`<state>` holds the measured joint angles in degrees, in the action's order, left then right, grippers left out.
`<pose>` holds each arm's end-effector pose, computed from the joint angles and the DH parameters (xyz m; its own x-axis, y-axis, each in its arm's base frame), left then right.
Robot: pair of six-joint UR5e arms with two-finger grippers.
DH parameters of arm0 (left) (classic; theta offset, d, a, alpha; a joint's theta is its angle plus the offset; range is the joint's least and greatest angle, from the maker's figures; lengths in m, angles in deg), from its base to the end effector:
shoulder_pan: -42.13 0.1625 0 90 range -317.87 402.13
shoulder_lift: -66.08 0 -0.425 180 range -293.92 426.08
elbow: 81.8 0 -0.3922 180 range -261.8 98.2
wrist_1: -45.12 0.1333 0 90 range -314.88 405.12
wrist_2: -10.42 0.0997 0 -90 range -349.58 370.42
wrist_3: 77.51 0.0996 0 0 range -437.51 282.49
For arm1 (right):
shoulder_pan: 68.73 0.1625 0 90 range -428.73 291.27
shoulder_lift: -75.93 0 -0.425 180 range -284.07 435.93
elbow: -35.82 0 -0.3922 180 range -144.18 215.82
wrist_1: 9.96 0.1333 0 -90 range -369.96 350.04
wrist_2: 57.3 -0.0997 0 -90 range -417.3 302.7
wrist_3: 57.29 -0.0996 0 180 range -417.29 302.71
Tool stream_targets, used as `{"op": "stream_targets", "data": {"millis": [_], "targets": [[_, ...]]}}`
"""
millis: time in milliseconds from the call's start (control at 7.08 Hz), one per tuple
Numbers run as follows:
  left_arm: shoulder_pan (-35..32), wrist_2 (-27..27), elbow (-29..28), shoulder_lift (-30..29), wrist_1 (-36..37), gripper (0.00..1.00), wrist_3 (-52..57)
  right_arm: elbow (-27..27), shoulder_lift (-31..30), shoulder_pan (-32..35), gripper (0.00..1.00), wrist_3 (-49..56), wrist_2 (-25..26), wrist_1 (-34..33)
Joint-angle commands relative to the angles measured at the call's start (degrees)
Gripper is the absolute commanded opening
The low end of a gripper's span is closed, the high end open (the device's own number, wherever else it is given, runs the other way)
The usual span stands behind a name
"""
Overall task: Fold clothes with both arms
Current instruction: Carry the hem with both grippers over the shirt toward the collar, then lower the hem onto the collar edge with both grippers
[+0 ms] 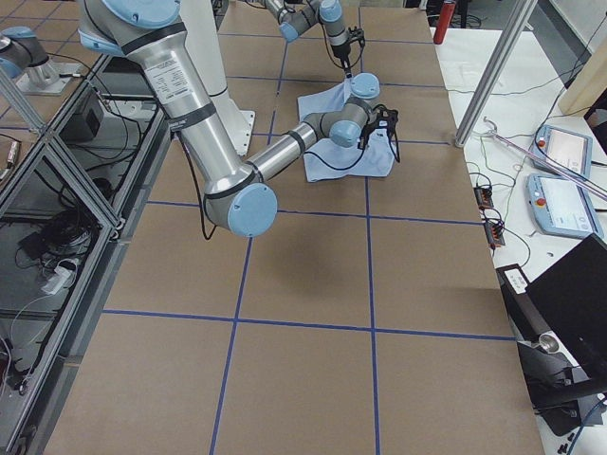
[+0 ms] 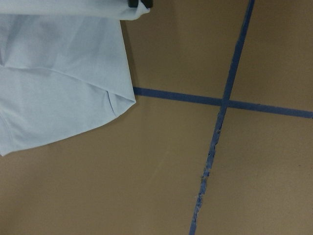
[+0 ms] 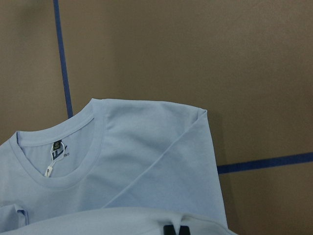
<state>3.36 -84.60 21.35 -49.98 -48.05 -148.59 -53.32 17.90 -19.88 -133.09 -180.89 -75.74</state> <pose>0.4141 -0.4923 0.3024 0.7322 -0.1738 -0.6586 0.3598 0.9196 0.1574 -0.3924 -0.5678 0.2856 0.4433 0.1967 0.8745 -0.2260 0.9686 -0.1033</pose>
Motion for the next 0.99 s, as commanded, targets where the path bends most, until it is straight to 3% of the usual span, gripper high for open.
{"op": "stream_targets", "data": {"millis": [0, 283, 848], "targets": [[-1.9, 0.0, -4.9, -1.5, -4.1, 0.00, 1.4, 6.2, 3.3, 0.6, 0.00, 0.2, 0.0, 0.1], [-2.6, 0.2, -11.2, -4.4, -7.3, 0.00, 1.5, 8.6, 3.4, 2.2, 0.00, 0.2, -0.1, 1.1], [-4.0, 0.4, -13.7, -7.2, -7.5, 0.00, 1.0, 14.8, 5.5, 2.1, 0.00, 0.2, 0.1, 4.9]]}}
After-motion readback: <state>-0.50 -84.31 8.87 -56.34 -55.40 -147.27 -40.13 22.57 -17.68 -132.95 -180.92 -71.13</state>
